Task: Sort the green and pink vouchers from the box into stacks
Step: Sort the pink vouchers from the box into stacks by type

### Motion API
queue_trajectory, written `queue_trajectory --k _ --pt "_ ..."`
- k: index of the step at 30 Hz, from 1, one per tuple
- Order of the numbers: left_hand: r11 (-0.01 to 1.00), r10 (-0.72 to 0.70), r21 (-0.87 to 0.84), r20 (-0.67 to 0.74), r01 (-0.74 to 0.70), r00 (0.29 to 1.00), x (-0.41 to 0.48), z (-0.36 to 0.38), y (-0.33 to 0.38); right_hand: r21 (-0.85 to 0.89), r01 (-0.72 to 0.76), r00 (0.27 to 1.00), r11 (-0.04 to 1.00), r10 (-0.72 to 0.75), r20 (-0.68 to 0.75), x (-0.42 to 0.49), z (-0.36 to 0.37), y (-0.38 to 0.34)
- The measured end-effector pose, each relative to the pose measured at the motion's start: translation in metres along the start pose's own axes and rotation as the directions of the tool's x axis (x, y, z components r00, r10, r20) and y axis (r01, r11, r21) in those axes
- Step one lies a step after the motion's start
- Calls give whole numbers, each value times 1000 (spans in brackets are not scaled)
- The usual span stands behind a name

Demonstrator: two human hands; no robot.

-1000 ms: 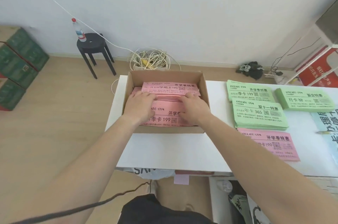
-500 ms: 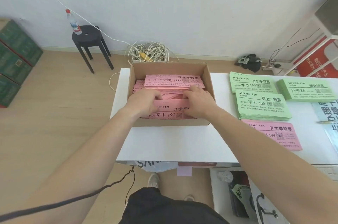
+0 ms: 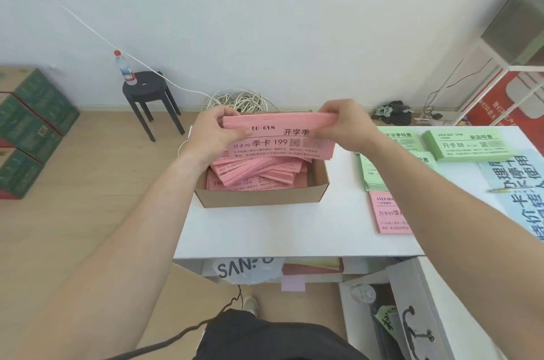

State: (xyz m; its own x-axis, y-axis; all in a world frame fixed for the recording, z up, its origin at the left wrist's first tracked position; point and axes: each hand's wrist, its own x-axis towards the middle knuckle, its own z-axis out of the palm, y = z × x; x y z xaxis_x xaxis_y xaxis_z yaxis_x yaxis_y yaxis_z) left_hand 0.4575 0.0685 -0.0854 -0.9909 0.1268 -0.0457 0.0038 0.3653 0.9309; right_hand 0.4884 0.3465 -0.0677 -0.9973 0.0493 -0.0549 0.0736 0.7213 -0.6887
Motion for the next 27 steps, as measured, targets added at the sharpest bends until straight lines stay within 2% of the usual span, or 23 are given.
queue_trajectory --k 3,8,13,18,22,24,27 --pt "996 18 -93 25 -15 1000 -11 18 12 79 20 997 997 -13 -78 -15 -22 9" --pt "975 40 -220 95 -18 995 -32 56 19 110 7 996 994 3 -90 -51 -43 42" --pt "991 12 -134 264 24 965 -61 109 10 184 -85 988 979 107 -114 -104 -48 97" --pt "998 -57 -10 328 64 943 -100 173 -10 267 -211 958 940 253 -134 -159 -32 163" --pt "985 -173 13 156 173 972 -129 206 -43 338 -258 940 905 316 -129 -181 2 191" --pt "963 -262 -47 35 264 964 -139 209 -59 355 -251 947 901 304 -102 -183 23 191" --pt "944 -327 -88 -97 319 940 -144 206 -77 365 -213 958 906 266 -102 -180 56 186"
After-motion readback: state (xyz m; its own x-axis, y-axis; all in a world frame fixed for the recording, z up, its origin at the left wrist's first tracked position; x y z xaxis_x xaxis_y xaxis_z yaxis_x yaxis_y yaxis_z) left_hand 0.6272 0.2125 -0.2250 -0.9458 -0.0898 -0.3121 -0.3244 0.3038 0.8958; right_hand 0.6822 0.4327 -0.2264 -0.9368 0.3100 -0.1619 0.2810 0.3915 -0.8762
